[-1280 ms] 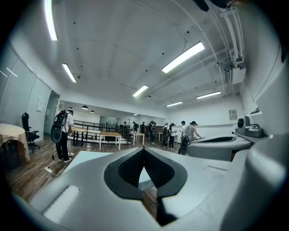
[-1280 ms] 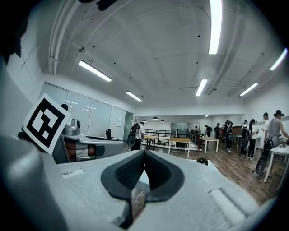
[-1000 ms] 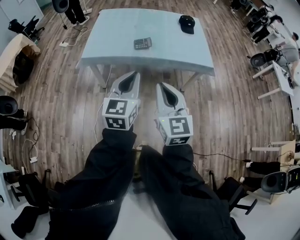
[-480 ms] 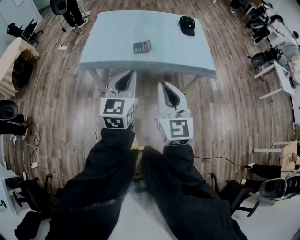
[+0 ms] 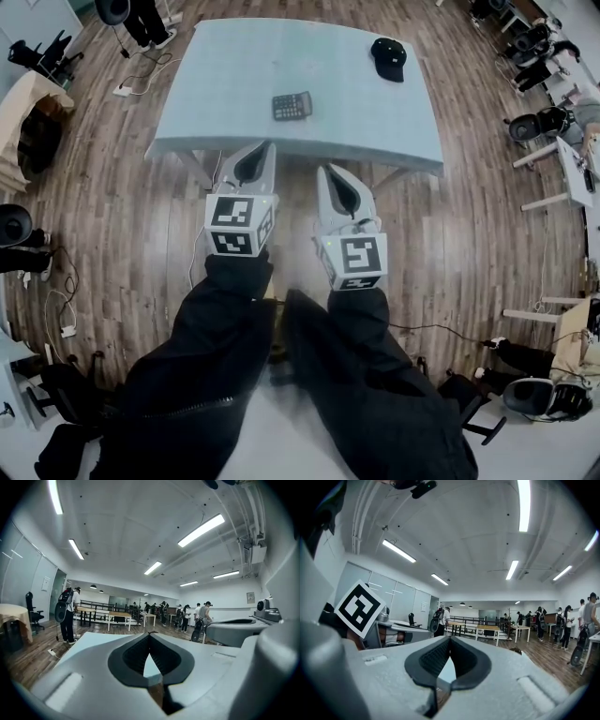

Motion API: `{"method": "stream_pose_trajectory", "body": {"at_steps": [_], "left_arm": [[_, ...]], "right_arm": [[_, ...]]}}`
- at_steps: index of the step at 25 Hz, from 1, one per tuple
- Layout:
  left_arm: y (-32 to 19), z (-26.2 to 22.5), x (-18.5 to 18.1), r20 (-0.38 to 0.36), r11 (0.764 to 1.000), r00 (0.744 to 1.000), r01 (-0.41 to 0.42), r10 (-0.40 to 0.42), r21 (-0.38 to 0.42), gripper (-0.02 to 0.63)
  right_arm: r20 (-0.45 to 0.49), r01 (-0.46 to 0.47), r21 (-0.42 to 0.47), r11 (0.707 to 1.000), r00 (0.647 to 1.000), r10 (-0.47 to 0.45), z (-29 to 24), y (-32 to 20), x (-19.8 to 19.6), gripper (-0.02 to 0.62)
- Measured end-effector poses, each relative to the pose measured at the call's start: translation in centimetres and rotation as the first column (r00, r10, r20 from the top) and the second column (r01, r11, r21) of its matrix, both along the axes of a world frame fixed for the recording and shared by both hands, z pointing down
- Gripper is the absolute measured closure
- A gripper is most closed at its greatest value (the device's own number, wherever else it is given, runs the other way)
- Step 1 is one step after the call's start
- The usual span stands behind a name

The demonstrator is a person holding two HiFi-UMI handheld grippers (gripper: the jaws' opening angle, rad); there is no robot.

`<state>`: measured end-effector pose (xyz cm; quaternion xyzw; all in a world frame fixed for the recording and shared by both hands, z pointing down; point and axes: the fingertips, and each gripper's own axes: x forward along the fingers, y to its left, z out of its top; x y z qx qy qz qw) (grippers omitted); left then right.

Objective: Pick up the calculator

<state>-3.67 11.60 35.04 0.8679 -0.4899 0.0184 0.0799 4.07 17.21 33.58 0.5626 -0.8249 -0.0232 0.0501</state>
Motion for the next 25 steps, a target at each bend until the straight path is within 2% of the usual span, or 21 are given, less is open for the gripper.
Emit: {"method": "stream_pose_trajectory", "body": {"at_steps": [15, 25], "left_arm": [[-16.4, 2.1, -0.5, -0.009, 0.995, 0.999, -0.036, 0.036, -0.092, 0.612], [-26.2, 2.3, -1.7, -0.024, 0.991, 0.998, -0.065, 0.063, -0.115, 0.612]], "right_arm": [[-0.010, -0.037, -0.092, 0.995, 0.999, 0.036, 1.4, -16.6, -0.7, 0.595], [-0.027, -0.087, -0.126, 0.988, 0.996, 0.085, 1.7, -26.2, -1.2, 0.595]]}}
